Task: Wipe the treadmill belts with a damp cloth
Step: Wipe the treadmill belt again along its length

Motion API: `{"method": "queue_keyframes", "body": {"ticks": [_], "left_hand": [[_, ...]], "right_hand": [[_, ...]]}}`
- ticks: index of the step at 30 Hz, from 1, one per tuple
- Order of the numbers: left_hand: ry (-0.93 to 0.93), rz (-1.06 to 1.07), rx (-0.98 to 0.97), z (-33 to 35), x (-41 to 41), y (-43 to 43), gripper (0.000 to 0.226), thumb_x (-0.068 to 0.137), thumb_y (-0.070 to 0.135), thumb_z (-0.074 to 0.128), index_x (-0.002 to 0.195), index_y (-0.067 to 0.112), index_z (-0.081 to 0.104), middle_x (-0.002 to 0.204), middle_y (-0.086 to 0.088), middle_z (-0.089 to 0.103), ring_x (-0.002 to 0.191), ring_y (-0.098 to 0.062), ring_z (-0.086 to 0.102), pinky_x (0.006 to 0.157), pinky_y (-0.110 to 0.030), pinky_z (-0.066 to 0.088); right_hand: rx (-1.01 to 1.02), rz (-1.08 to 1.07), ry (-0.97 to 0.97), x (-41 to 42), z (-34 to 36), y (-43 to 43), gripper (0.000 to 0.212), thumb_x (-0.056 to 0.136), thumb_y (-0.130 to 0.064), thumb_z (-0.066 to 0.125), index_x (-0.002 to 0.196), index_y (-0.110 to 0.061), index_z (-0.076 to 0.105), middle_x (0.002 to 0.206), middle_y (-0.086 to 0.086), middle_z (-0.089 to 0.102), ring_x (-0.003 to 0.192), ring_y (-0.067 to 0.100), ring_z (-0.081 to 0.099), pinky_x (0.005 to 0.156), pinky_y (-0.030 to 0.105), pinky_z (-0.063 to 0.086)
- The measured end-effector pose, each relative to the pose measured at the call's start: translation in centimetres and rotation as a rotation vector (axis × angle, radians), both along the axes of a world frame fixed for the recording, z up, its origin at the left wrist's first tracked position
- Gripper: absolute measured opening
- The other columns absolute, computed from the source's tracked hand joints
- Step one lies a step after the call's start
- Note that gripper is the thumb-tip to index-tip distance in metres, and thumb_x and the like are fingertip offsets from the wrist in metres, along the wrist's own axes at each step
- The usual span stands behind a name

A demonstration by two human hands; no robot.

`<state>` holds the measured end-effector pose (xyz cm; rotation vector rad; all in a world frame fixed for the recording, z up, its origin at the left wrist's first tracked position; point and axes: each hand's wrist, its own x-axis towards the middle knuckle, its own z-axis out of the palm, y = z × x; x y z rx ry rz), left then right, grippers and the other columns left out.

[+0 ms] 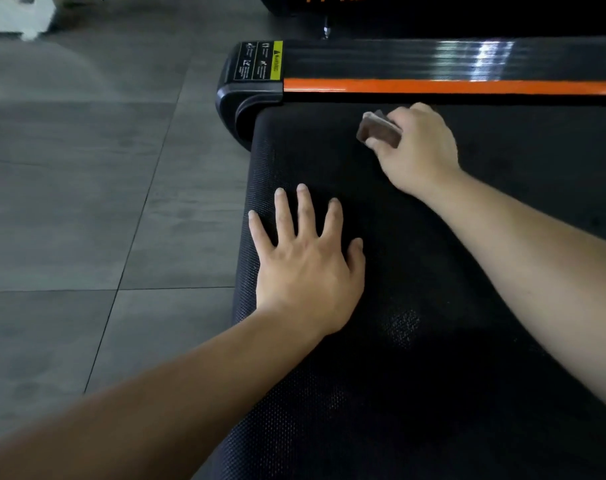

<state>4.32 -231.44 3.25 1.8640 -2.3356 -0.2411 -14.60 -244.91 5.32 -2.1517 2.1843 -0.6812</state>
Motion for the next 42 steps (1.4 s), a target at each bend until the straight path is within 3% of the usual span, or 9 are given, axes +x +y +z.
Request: {"method": "queue_keyframes", "body": {"ticks": [2,6,12,17,23,28,33,38,42], "left_hand": [[-0.001,-0.003,0.002,0.0,-0.1,0.0,0.067,0.104,0.058,0.017,0.162,0.026,0.014,0.172,-0.016,0.000,0.157,-0.040,-0.011,0.122,-0.068,-0.001],[0.002,-0.003,-0.008,-0.2,-0.1,0.0,0.068,0.104,0.060,0.016,0.163,0.025,0.015,0.172,-0.016,0.002,0.158,-0.041,-0.010,0.122,-0.068,0.000],[-0.002,-0.002,-0.002,-0.2,-0.2,-0.1,0.069,0.104,0.061,0.015,0.162,0.026,0.013,0.172,-0.015,0.000,0.157,-0.040,-0.012,0.122,-0.068,-0.002],[-0.016,-0.010,-0.009,-0.3,-0.2,0.0,0.070,0.103,0.062,0.015,0.163,0.025,0.014,0.172,-0.016,0.001,0.157,-0.041,-0.010,0.122,-0.068,-0.001],[-0.005,-0.006,-0.019,-0.2,-0.2,0.0,0.070,0.103,0.062,0.016,0.163,0.025,0.015,0.172,-0.017,0.003,0.158,-0.040,-0.010,0.123,-0.066,-0.003],[-0.016,-0.024,-0.012,-0.4,-0.2,0.0,0.070,0.103,0.062,0.014,0.163,0.025,0.012,0.172,-0.017,0.000,0.158,-0.040,-0.011,0.124,-0.064,-0.004],[-0.043,-0.012,-0.013,-0.3,-0.2,-0.2,0.073,0.100,0.063,0.010,0.163,0.026,0.012,0.172,-0.017,0.001,0.158,-0.040,-0.010,0.124,-0.064,-0.003],[-0.050,-0.012,-0.001,-0.2,-0.3,-0.2,0.073,0.101,0.063,0.010,0.163,0.027,0.011,0.172,-0.016,0.000,0.158,-0.039,-0.011,0.124,-0.064,-0.003],[-0.056,-0.018,0.006,-0.1,-0.4,-0.2,0.073,0.100,0.064,0.009,0.163,0.027,0.012,0.172,-0.017,0.000,0.158,-0.040,-0.010,0.124,-0.065,-0.002]], "right_hand": [[0.030,0.000,0.005,-0.6,0.4,-0.8,0.036,0.091,-0.051,0.064,0.106,-0.019,0.067,0.100,0.002,0.059,0.090,0.024,0.057,0.078,0.039,0.048],[0.039,-0.359,-0.055,-1.9,1.5,-4.3,0.037,0.091,-0.051,0.063,0.107,-0.019,0.068,0.110,0.008,0.069,0.105,0.034,0.064,0.090,0.044,0.051],[0.033,0.029,0.030,1.7,0.4,-3.7,0.033,0.093,-0.047,0.065,0.106,-0.017,0.067,0.107,0.006,0.061,0.097,0.028,0.058,0.079,0.039,0.045],[0.080,-0.390,0.068,-2.4,1.5,-5.8,0.039,0.094,-0.049,0.059,0.117,-0.018,0.065,0.120,0.013,0.064,0.113,0.038,0.058,0.092,0.045,0.045],[0.061,0.003,0.000,-1.8,0.2,-2.1,0.031,0.092,-0.051,0.063,0.101,-0.021,0.066,0.101,0.004,0.062,0.090,0.026,0.059,0.077,0.040,0.049],[0.079,-0.421,-0.015,-7.9,2.0,-2.2,0.033,0.095,-0.046,0.062,0.110,-0.017,0.068,0.112,0.012,0.069,0.106,0.037,0.064,0.084,0.038,0.047],[0.079,-0.020,-0.005,-5.9,0.3,0.6,0.032,0.094,-0.048,0.062,0.105,-0.019,0.067,0.101,0.003,0.059,0.090,0.025,0.056,0.080,0.038,0.047],[0.076,-0.369,-0.041,-7.1,1.5,-1.5,0.034,0.094,-0.048,0.059,0.107,-0.018,0.068,0.108,0.008,0.067,0.102,0.035,0.063,0.083,0.040,0.050],[0.094,-0.015,-0.008,-4.7,0.5,2.3,0.033,0.094,-0.046,0.063,0.107,-0.016,0.067,0.104,0.007,0.059,0.094,0.027,0.058,0.081,0.040,0.049]]}}
